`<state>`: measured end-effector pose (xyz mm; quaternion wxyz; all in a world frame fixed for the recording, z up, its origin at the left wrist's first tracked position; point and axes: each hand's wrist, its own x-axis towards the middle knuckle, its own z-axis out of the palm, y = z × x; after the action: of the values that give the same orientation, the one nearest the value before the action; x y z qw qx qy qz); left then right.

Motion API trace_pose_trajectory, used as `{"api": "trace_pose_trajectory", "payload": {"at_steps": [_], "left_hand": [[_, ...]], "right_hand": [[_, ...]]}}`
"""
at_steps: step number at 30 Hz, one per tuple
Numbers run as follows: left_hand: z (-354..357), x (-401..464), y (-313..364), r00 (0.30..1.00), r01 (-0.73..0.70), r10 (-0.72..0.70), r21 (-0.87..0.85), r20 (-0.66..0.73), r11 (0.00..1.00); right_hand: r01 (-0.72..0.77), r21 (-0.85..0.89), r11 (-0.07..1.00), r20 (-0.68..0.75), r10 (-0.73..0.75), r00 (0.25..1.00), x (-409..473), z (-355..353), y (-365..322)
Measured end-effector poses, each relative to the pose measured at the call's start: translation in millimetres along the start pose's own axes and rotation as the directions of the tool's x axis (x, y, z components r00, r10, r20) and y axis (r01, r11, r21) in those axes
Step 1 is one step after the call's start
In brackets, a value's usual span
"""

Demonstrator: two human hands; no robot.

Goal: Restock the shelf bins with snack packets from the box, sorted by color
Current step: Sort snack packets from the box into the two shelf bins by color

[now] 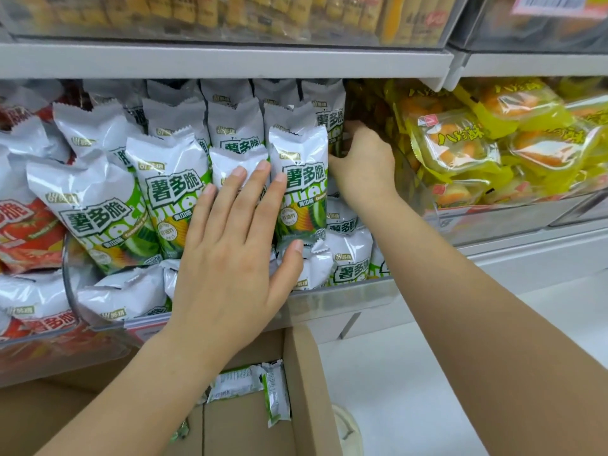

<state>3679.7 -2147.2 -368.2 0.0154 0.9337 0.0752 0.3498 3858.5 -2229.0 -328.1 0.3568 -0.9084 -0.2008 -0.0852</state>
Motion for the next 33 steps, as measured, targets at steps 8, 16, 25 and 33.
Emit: {"api": "trace_pose_trajectory", "payload": {"at_steps": [8,16,25,33], "left_hand": [[-16,-5,-2,0.998,-0.009,0.013,-0.052,0.065,0.999],[-76,-82,-29,0.992,-0.042,0.069,-0.237,0.106,0.971],[-58,-241,-113,0.596,0.542,-0.446,0.075,0.668,0.837],[22,-289,-138,0.166,0.485,-0.436,0.312,0.884,0.817]], "right_hand": [[-0.046,0.218,0.975,-0.037,0.055,0.998,-33,-28,3],[0.063,0.604,0.795,-0.138,0.027,0.990,-184,-19,-10],[0.018,-0.115,0.993,0.758,0.076,0.648,-305,109,4],[-0.004,-0.376,0.927,0.850,0.346,0.398,-306,220,50]]}}
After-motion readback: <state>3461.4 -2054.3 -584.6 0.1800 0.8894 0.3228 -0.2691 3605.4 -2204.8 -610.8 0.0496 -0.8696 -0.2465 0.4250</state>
